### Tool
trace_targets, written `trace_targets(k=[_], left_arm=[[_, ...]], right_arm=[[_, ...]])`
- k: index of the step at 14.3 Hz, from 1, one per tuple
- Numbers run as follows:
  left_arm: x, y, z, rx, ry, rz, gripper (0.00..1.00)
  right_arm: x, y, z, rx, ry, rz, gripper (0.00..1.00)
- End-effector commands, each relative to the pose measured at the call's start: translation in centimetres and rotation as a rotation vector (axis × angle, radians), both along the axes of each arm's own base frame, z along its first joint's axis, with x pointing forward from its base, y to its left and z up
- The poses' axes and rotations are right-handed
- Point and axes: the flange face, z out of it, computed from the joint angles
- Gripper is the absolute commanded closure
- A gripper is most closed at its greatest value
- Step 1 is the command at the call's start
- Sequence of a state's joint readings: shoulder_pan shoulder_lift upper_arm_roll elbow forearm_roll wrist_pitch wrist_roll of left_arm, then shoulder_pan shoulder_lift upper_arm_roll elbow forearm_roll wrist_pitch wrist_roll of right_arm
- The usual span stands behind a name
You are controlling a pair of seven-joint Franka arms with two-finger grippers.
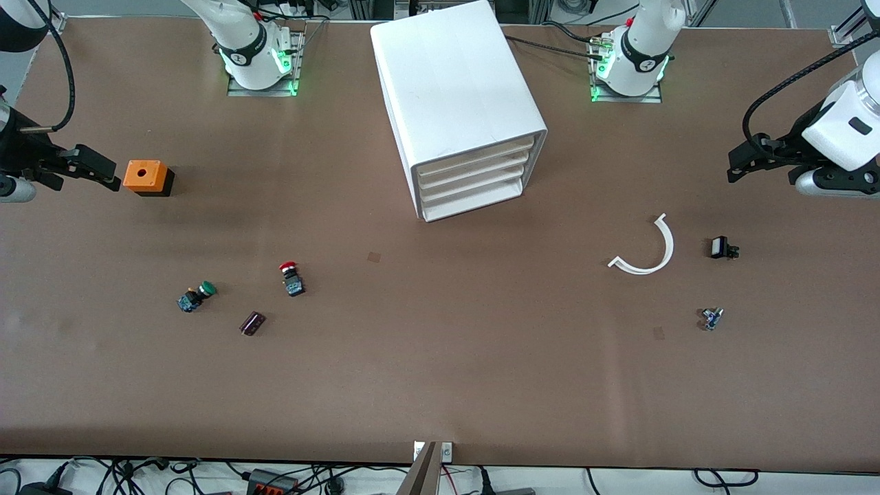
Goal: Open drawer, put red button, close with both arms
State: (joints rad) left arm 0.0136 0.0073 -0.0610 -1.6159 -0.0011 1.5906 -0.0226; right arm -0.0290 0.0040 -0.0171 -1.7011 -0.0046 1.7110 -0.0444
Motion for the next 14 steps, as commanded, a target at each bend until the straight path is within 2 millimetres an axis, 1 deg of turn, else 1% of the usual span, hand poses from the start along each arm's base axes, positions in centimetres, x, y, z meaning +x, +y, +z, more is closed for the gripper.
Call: trace_targets(k=[1, 5, 8, 10, 12, 13, 14], left_arm=[[0.1, 0.1, 0.7, 0.013, 0.004, -0.002, 0.0], [0.1, 0.1, 0.7, 0.01, 0.004, 0.001, 0.0], [-0.1, 0.0, 0.6, 0.008, 0.016, 0.003, 0.0], [-0.4, -0.5, -0.3, 0.01, 0.077, -0.011, 0.0], [-1.5, -1.6, -1.6, 0.01, 0.19, -0.04, 0.0], [-1.9, -1.9, -2.8, 0.015, 0.268, -0.046, 0.0], [-2.9, -3.1, -3.5, 0.013, 0.352, -0.068, 0.0]], right_arm=[[-0.3, -0.1, 0.4, 0.0, -0.003, 0.002, 0.0], [-0.3, -0.1, 0.3, 0.0, -0.002, 0.002, 0.0], [0.4, 0.0, -0.6, 0.003, 0.001, 0.003, 0.0], [1.5, 0.2, -1.5, 0.003, 0.013, 0.006, 0.0], [2.6, 0.3, -3.0, 0.006, 0.035, 0.009, 0.0], [3.1, 0.8, -4.3, 0.006, 0.055, 0.018, 0.0], [3.6, 1.8, -5.2, 0.006, 0.064, 0.035, 0.0]])
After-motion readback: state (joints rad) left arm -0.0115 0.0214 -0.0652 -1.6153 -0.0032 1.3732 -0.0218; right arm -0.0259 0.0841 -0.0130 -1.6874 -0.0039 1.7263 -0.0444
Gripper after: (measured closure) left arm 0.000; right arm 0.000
